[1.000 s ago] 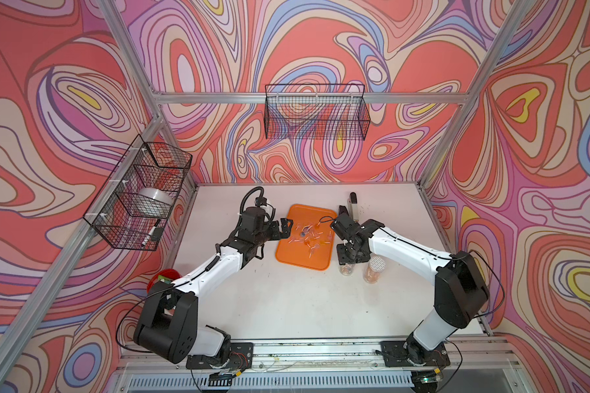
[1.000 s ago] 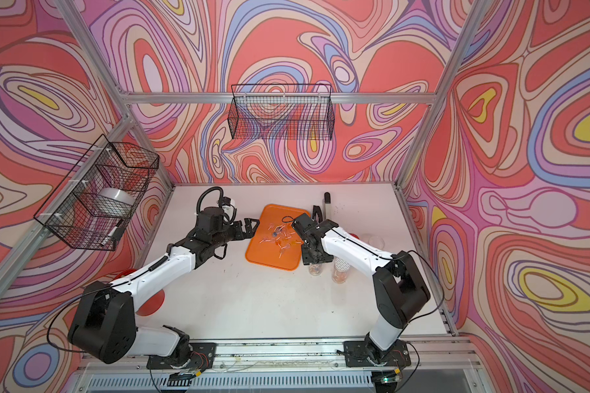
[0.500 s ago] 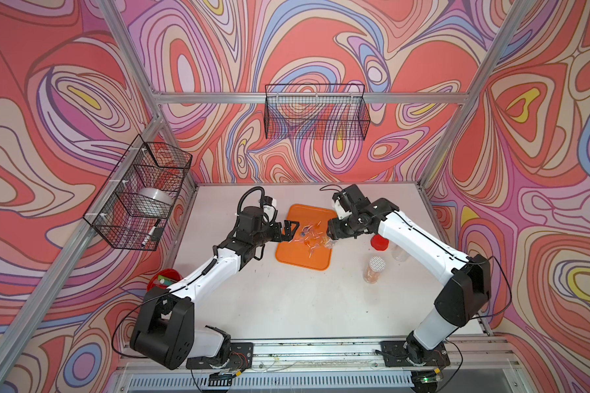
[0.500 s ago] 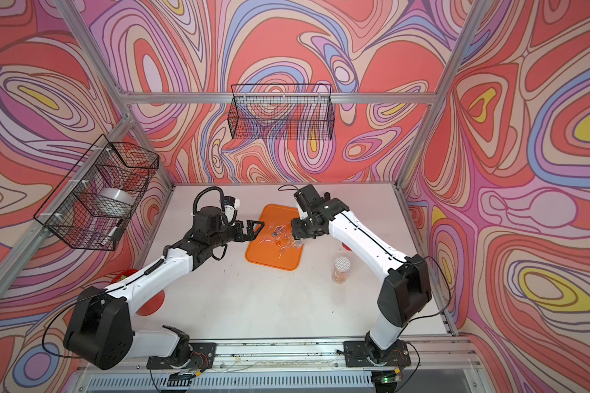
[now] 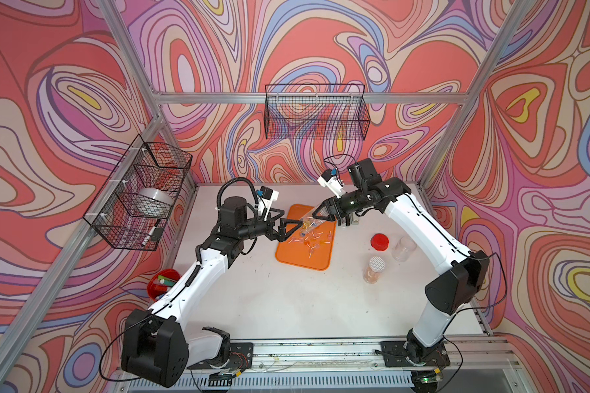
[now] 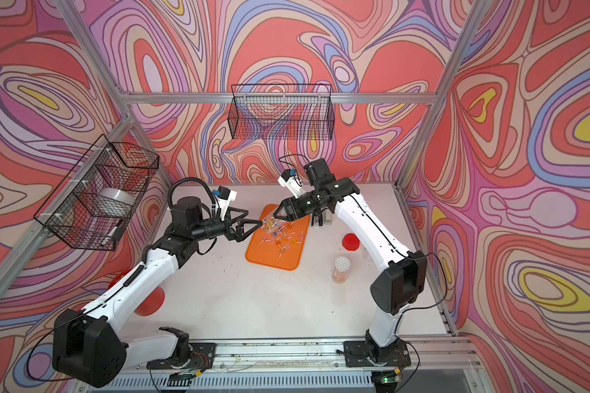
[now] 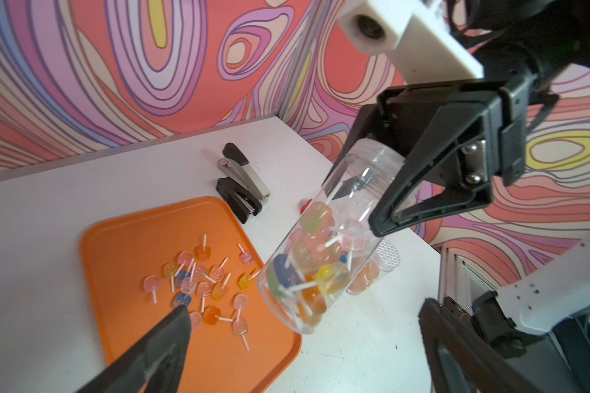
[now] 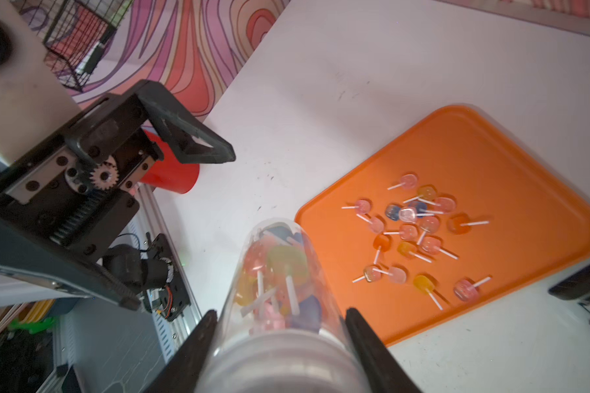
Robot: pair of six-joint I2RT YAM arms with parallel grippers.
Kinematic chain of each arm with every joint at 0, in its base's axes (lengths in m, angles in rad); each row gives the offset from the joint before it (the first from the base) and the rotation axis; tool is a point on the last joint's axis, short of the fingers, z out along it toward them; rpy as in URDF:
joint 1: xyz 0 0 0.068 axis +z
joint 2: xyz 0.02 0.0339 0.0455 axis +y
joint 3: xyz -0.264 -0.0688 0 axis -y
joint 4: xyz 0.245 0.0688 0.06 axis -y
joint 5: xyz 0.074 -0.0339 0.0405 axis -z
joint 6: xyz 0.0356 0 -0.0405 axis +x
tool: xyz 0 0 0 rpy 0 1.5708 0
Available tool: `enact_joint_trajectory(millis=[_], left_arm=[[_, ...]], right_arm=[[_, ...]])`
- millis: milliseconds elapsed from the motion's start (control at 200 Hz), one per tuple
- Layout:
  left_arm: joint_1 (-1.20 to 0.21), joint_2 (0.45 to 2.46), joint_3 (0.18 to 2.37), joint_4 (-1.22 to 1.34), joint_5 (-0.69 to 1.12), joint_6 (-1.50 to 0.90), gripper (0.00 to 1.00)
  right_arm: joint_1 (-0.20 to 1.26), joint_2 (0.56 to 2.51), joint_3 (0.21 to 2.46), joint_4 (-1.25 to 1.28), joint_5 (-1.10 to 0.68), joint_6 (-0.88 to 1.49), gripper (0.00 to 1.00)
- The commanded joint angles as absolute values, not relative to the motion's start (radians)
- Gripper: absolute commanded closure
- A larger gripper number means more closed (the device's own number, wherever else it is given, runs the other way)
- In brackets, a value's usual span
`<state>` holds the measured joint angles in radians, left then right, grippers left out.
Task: Pour the candies out of the jar
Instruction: Pick up the jar from the center of the board.
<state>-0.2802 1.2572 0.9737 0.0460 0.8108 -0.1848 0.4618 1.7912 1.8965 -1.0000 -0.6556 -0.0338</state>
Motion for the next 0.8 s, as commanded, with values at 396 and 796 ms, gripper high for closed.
enact_joint_trajectory(millis=[396, 796], left_arm=[[-0.289, 1.264, 0.96, 0.035, 0.926, -0.055, 0.09], [-0.362, 1.325, 0.992, -0.037, 0.863, 0.013, 0.19]], right_arm=[[0.463, 1.84, 1.947, -1.013, -0.922, -0.117, 0.64], [0.464, 1.814, 1.912, -0.967, -0.945, -0.075, 0.64]])
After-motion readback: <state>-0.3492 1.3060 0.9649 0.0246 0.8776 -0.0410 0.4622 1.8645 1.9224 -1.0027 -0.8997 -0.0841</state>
